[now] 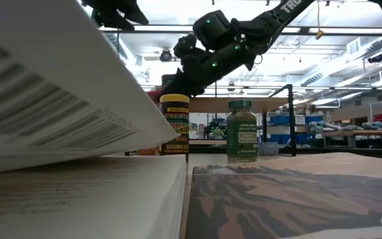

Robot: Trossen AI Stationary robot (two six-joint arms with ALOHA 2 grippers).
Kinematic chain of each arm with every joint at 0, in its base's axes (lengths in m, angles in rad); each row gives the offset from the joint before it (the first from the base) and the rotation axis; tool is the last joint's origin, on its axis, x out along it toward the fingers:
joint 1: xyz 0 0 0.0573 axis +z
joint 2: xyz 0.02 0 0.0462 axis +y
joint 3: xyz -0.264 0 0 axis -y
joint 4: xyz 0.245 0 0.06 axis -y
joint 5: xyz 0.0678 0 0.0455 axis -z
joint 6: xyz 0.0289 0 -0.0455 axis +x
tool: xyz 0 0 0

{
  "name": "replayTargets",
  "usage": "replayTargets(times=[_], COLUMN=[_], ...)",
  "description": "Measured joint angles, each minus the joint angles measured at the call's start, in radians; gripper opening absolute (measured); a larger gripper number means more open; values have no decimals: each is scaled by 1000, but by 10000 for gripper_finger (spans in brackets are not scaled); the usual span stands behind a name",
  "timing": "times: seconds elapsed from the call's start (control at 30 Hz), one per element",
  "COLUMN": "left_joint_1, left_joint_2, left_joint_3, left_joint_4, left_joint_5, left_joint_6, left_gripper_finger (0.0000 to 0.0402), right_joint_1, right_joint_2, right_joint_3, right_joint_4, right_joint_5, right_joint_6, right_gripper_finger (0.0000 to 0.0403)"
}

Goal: Shelf spices
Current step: Remove the red seasoning can from the shelf

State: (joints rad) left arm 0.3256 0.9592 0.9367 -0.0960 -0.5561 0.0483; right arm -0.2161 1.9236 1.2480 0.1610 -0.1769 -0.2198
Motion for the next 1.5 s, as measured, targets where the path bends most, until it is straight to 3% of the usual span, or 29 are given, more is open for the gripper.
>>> replayTargets(times=[0.37,0.57,1.23,1.5], left_joint_1=[0,0,0,0], left_joint_2=[0,0,1,1], left_joint_3=[0,0,0,0], left_joint_4=[-1,-1,-1,-4], left_joint_5=[0,0,26,26], left_joint_6=[0,0,-8,-19], left_gripper_finger=[327,327,327,327], right_joint_1=[58,95,97,96], right_joint_2=[-7,-5,7,7], right_joint_3=[-7,-6,-6,-58], right_joint_4=[-22,-7,-56,-37], right_joint_5=[-18,34,53,115], right_joint_6=[76,72,124,213], right_gripper_finger=[217,217,217,217])
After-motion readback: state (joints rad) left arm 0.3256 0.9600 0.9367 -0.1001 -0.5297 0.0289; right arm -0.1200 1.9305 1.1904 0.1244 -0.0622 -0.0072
